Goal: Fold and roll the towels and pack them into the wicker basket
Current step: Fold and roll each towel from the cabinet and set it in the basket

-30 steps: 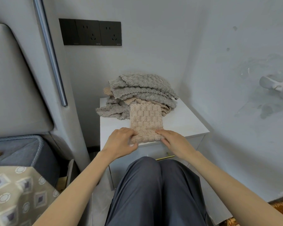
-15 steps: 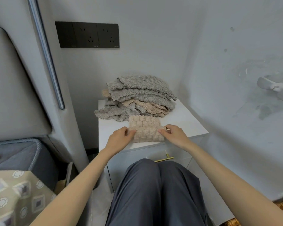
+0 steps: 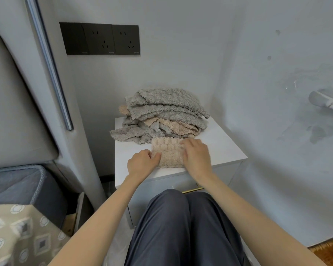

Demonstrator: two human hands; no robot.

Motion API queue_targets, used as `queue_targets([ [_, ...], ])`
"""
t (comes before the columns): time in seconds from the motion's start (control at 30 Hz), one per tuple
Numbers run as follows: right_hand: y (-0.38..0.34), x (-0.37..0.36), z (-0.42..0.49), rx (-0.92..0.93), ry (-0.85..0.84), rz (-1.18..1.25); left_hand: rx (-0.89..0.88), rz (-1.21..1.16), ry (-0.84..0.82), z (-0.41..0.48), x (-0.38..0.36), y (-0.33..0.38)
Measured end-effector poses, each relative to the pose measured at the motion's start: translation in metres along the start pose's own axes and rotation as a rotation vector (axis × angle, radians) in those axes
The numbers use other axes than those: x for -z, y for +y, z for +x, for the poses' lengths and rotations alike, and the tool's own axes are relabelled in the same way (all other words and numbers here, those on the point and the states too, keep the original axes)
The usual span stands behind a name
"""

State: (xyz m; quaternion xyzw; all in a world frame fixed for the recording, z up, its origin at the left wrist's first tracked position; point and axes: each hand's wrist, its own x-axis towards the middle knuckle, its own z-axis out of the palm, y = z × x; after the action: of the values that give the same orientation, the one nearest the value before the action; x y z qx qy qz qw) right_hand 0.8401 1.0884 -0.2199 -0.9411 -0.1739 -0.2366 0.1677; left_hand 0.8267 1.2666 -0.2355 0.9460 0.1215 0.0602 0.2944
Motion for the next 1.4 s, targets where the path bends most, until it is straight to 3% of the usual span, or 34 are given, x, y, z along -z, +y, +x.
queue_targets([
  [0.07, -0.015, -0.009, -0.003, 0.178, -0.074, 0.060, 0.008, -0.003, -0.009, 0.001, 0.001, 0.000],
  [0.17, -0.026, -0.026, -0.016, 0.197, -0.255, 0.066, 0.020, -0.010, -0.010, 0.000, 0.001, 0.001],
  [0.4, -0.002, -0.023, -0.032, 0.250, -0.249, -0.024, 0.018, 0.041, 0.001, 0.000, -0.001, 0.003],
  [0.47, 0.009, -0.018, -0.033, 0.221, -0.262, -0.038, -0.070, 0.024, 0.079, -0.004, 0.001, 0.003],
  [0.6, 0.029, -0.011, -0.033, 0.215, -0.333, -0.075, -0.498, 0.170, 0.242, -0.008, 0.003, 0.003],
  [0.67, 0.033, -0.010, -0.033, 0.224, -0.353, -0.071, -0.544, 0.163, 0.227, -0.009, 0.006, 0.002],
  [1.07, 0.028, 0.000, -0.017, 0.145, -0.413, -0.062, -0.426, 0.153, 0.025, -0.015, 0.009, -0.015],
  [1.4, 0.035, 0.025, -0.003, -0.049, -0.548, 0.320, -0.245, -0.095, -0.257, -0.010, 0.030, -0.015],
])
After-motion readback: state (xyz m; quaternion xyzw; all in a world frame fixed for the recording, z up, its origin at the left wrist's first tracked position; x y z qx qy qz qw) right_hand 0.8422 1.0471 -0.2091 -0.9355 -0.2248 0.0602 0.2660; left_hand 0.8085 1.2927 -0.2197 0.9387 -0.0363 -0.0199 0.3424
